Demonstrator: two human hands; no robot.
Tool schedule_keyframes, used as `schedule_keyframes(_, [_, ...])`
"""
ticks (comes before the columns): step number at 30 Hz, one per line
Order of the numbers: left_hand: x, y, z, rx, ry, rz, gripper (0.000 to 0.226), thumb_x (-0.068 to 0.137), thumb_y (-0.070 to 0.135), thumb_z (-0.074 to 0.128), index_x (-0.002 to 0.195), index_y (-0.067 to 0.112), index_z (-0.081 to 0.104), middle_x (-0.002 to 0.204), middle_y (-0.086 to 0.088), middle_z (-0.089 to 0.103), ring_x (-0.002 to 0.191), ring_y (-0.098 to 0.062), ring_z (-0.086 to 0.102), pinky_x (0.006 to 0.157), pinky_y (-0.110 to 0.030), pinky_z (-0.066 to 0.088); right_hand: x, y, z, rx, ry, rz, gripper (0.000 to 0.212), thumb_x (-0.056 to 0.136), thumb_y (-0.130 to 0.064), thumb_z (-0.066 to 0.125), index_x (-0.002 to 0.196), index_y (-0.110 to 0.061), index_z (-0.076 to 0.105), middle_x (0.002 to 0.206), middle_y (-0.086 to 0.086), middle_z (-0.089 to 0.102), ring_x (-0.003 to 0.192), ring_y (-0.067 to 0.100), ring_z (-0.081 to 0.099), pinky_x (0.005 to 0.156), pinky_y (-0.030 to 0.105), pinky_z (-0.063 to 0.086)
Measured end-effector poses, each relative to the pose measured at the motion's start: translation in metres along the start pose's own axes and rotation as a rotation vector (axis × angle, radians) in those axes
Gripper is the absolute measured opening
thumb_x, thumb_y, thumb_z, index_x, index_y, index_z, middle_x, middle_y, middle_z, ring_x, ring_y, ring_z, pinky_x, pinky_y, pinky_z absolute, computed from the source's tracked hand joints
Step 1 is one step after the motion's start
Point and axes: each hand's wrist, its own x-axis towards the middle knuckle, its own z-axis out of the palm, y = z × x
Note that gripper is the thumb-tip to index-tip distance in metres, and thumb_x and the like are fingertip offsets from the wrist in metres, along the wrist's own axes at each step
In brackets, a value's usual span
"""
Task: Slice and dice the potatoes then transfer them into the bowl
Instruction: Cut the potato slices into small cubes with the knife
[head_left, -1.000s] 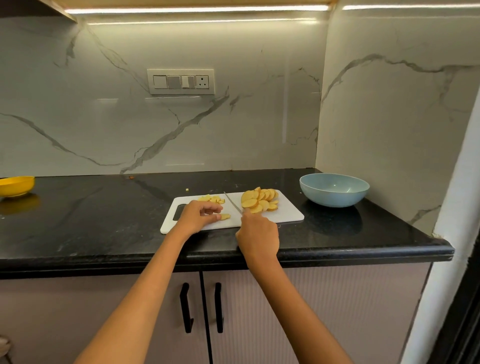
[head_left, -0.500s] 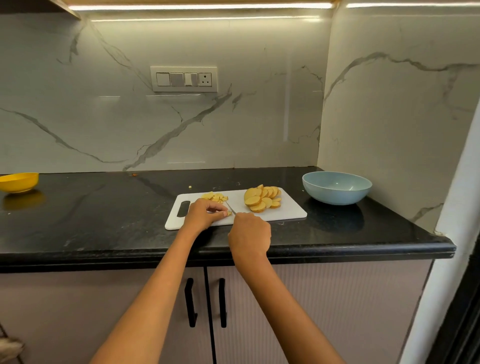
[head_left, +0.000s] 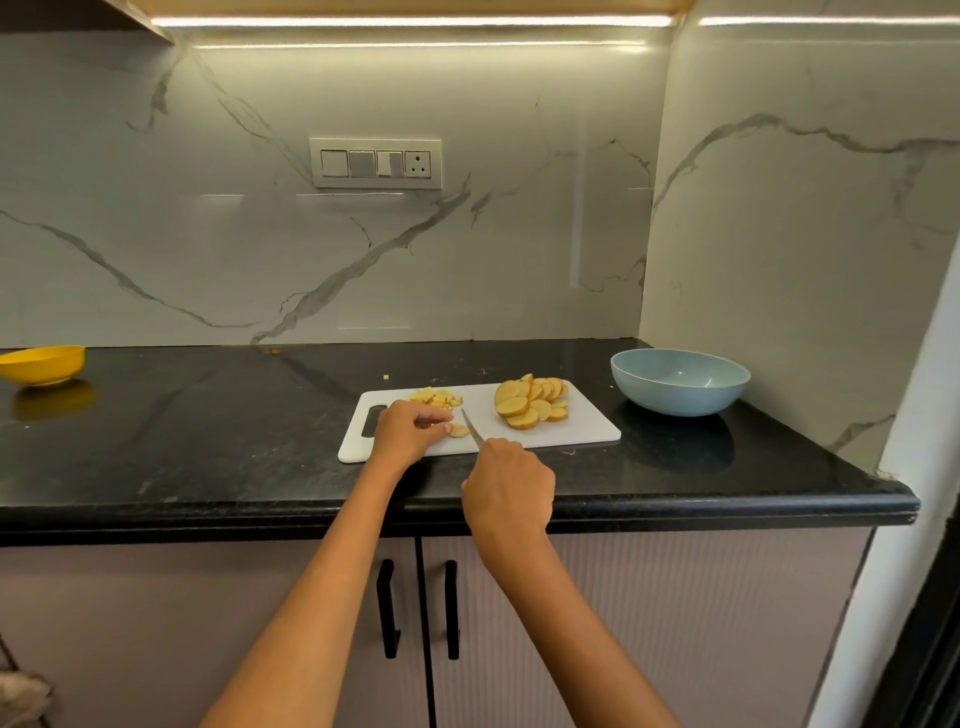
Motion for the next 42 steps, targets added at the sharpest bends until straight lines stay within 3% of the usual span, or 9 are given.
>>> schedule_keyframes(10, [-0.002, 0.000, -0.001, -0.034, 0.022, -0.002, 0.024, 0.081, 0.005, 0.068, 0.105, 0.002, 0.069, 0.109, -0.012, 0.068, 0.105, -0.019, 0.061, 0.093, -0.021, 0.042, 0.003, -0.003, 0.001, -0.064, -0.007, -0.002, 0.025, 0.099, -0.016, 0.042, 0.120, -0.009, 0.053, 0.113, 0.006, 0.058, 0.100, 0.019, 0.060, 0.067, 0.025, 0.040])
schedule_keyframes(17, [-0.004, 0.005, -0.004, -0.034, -0.026, -0.022, 0.029, 0.078, 0.008, 0.072, 0.107, 0.003, 0.069, 0.112, -0.009, 0.067, 0.095, -0.010, 0.053, 0.082, -0.020, 0.038, 0.005, -0.006, -0.002, -0.039, -0.018, 0.005, 0.026, 0.099, -0.017, 0.042, 0.122, -0.009, 0.052, 0.115, 0.007, 0.058, 0.102, 0.021, 0.060, 0.073, 0.026, 0.044])
schedule_keyframes(22, [-0.006, 0.005, -0.004, -0.049, -0.044, -0.026, 0.025, 0.078, 0.008, 0.072, 0.102, 0.005, 0.071, 0.106, -0.007, 0.068, 0.093, -0.013, 0.054, 0.079, -0.021, 0.040, 0.001, -0.006, -0.002, -0.020, -0.016, -0.006, 0.026, 0.099, -0.017, 0.042, 0.122, -0.009, 0.051, 0.117, 0.007, 0.056, 0.102, 0.020, 0.059, 0.073, 0.026, 0.045])
schedule_keyframes(33, [-0.003, 0.006, -0.002, 0.049, -0.031, -0.039, 0.020, 0.079, 0.008, 0.070, 0.098, 0.003, 0.072, 0.102, -0.011, 0.070, 0.091, -0.014, 0.057, 0.082, -0.024, 0.043, -0.002, -0.010, 0.000, -0.006, -0.013, -0.035, 0.027, 0.099, -0.017, 0.043, 0.123, -0.008, 0.049, 0.118, 0.008, 0.054, 0.103, 0.020, 0.058, 0.075, 0.027, 0.044])
schedule_keyframes(36, [-0.002, 0.006, -0.002, 0.076, -0.033, -0.035, 0.019, 0.080, 0.008, 0.069, 0.099, 0.003, 0.072, 0.104, -0.011, 0.070, 0.085, -0.007, 0.054, 0.078, -0.019, 0.039, -0.001, -0.010, 0.002, -0.020, -0.003, -0.043, 0.027, 0.099, -0.017, 0.043, 0.122, -0.007, 0.049, 0.117, 0.008, 0.054, 0.101, 0.020, 0.059, 0.074, 0.027, 0.044])
schedule_keyframes(40, [-0.002, 0.008, -0.003, 0.113, -0.034, -0.010, 0.018, 0.081, 0.009, 0.068, 0.097, 0.002, 0.072, 0.102, -0.012, 0.070, 0.064, 0.000, 0.046, 0.056, -0.001, 0.037, 0.006, -0.013, 0.005, -0.074, 0.010, -0.058, 0.026, 0.099, -0.014, 0.040, 0.122, -0.008, 0.051, 0.114, 0.007, 0.058, 0.099, 0.019, 0.060, 0.068, 0.026, 0.040])
schedule_keyframes(42, [-0.002, 0.009, -0.003, 0.129, -0.034, -0.011, 0.019, 0.081, 0.009, 0.068, 0.098, 0.002, 0.072, 0.102, -0.012, 0.070, 0.062, 0.001, 0.043, 0.054, 0.003, 0.035, 0.012, -0.015, 0.004, -0.088, 0.009, -0.079, 0.026, 0.100, -0.013, 0.039, 0.122, -0.009, 0.051, 0.113, 0.006, 0.058, 0.099, 0.018, 0.060, 0.067, 0.025, 0.036])
